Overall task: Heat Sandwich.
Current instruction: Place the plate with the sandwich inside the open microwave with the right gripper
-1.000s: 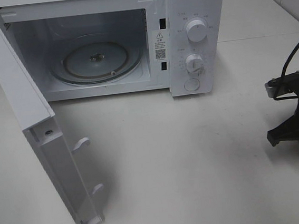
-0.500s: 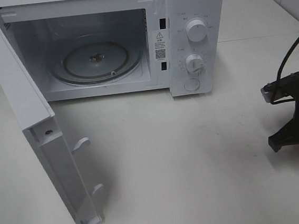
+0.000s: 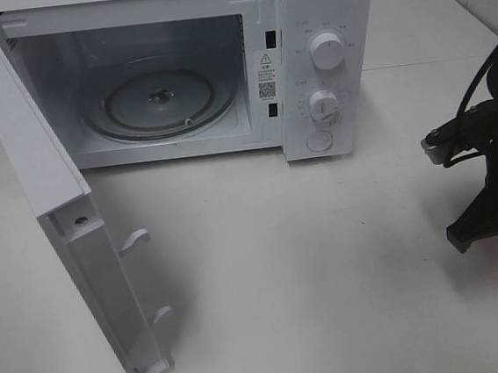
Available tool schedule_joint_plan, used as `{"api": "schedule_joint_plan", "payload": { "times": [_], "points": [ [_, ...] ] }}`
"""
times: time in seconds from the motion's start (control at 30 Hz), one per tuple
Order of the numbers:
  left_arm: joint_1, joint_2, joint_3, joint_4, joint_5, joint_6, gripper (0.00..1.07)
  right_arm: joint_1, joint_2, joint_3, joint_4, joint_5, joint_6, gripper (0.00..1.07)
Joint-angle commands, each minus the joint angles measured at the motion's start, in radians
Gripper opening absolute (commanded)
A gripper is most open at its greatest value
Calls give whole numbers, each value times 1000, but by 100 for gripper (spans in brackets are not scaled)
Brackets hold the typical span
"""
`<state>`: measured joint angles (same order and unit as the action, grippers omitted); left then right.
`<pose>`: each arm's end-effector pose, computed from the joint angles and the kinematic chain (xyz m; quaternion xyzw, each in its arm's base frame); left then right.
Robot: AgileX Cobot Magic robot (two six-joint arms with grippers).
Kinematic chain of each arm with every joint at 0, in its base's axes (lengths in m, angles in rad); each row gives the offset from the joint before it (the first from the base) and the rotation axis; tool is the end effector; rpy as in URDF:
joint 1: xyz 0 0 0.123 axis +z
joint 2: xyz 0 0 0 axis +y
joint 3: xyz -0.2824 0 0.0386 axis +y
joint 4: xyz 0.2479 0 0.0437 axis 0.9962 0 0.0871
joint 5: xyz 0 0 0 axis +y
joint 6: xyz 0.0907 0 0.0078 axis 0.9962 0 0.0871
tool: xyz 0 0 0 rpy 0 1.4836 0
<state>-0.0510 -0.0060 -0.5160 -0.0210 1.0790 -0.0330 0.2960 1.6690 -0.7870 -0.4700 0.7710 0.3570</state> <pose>-0.0085 -0.0013 0.2801 0.0083 0.8522 -0.0324 0.5222 0.2596 0.0491 0.1504 -0.1369 0.9771 -0.1533 0.0545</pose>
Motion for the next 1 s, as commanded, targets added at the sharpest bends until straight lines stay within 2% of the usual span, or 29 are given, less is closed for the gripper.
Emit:
{"api": "schedule_joint_plan", "payload": {
  "times": [0.03,0.4,1.0],
  "points": [
    [-5,-19,1,-3,-9,-2,98,27,-56,5,-22,68,6,0],
    [-5,-19,1,-3,-9,-2,98,128,-172,5,-17,184,-14,0],
    [-5,-19,1,-3,-9,-2,98,401,-348,5,-17,331,-53,0]
  ]
}}
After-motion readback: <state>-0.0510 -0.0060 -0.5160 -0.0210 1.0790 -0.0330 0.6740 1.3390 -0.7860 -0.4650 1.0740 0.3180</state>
